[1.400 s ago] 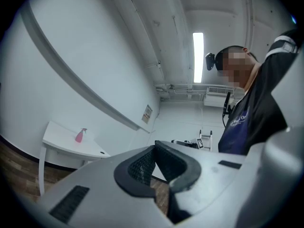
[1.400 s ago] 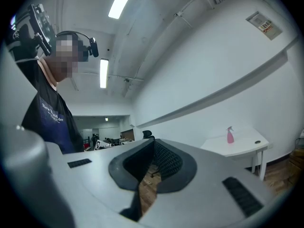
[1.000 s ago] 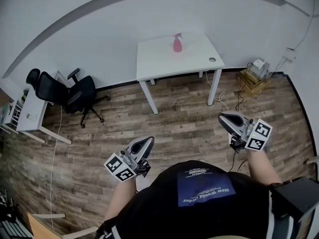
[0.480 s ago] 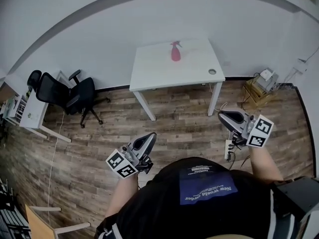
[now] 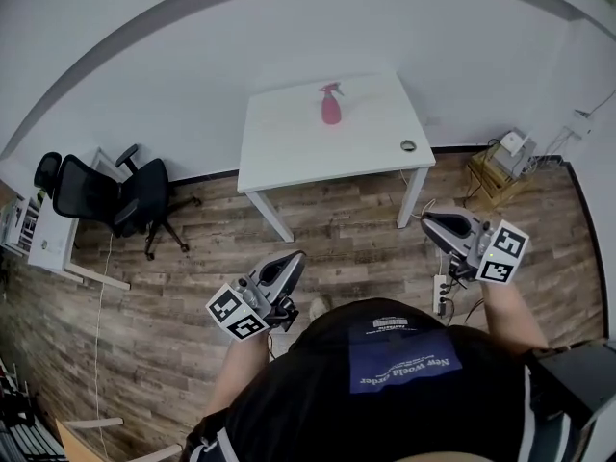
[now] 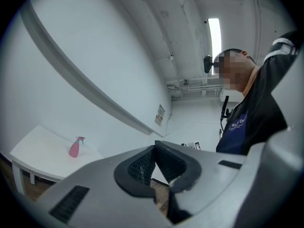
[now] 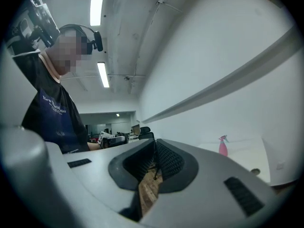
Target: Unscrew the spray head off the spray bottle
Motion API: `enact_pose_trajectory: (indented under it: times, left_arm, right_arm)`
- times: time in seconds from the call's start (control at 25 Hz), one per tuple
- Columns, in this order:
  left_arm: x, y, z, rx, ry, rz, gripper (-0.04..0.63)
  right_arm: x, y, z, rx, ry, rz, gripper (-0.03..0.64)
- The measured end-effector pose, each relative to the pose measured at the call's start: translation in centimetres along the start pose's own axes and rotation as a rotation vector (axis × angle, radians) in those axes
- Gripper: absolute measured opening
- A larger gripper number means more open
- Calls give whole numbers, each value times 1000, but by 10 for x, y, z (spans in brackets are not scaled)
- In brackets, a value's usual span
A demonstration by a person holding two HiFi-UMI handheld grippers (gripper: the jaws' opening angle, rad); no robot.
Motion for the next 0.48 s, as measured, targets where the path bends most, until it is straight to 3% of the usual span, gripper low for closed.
enact_pose_trajectory:
  times: [0.48]
  left_arm:
    - [69,0,-155,-128,13,-20,3]
  right_arm:
    - [28,-128,57,-136,28,46,-3]
Point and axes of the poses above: the fingertips, and each gripper's own axes: y backward along the fingers, z to its right, x out of its top, the point moved 1 cm from there along y, backward along the fingers
